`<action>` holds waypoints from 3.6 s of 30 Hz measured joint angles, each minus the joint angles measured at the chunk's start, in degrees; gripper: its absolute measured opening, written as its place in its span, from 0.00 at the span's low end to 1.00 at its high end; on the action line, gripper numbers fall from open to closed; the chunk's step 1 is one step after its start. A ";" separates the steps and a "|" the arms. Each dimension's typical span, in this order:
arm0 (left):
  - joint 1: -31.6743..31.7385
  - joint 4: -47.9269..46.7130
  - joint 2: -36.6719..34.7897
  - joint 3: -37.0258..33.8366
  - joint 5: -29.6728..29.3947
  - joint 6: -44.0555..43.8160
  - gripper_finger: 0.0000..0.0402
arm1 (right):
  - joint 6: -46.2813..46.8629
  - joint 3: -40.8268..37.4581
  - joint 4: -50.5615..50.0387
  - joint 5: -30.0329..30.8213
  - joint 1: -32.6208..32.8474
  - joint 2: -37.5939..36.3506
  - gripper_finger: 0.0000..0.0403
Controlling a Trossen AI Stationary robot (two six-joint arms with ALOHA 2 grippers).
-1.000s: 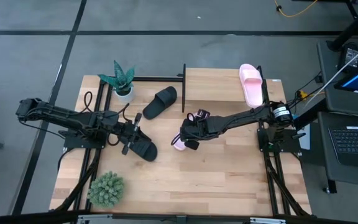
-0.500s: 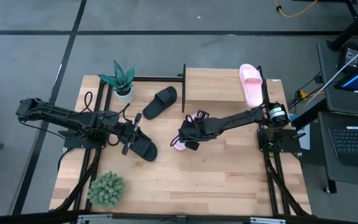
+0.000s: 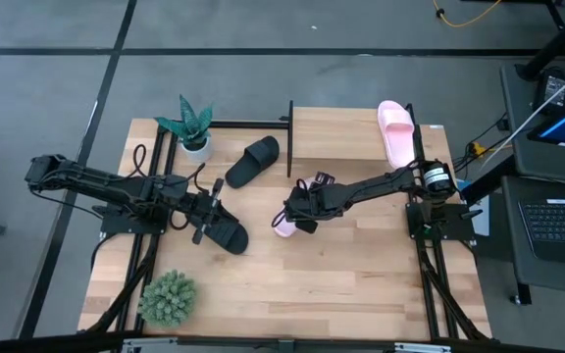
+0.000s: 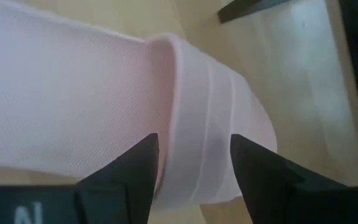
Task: Pick and place slides into the shelf
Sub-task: Put the pink slide on the shelf
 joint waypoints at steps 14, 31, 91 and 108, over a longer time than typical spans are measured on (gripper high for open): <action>0.00 0.00 0.00 0.00 0.00 0.04 0.00 | 0.20 0.02 0.82 0.34 -0.52 0.00 0.26; 0.00 -0.04 0.00 0.00 0.02 0.04 0.00 | -5.05 0.11 -0.90 0.27 -0.50 -0.48 0.03; 0.00 -1.53 0.00 0.02 -4.11 -0.39 0.00 | -25.24 39.87 -42.64 16.35 -1.89 -13.35 0.03; 0.00 -1.46 0.00 0.01 -4.44 -1.97 0.00 | -32.11 4.55 -15.01 7.65 -10.60 -38.29 0.03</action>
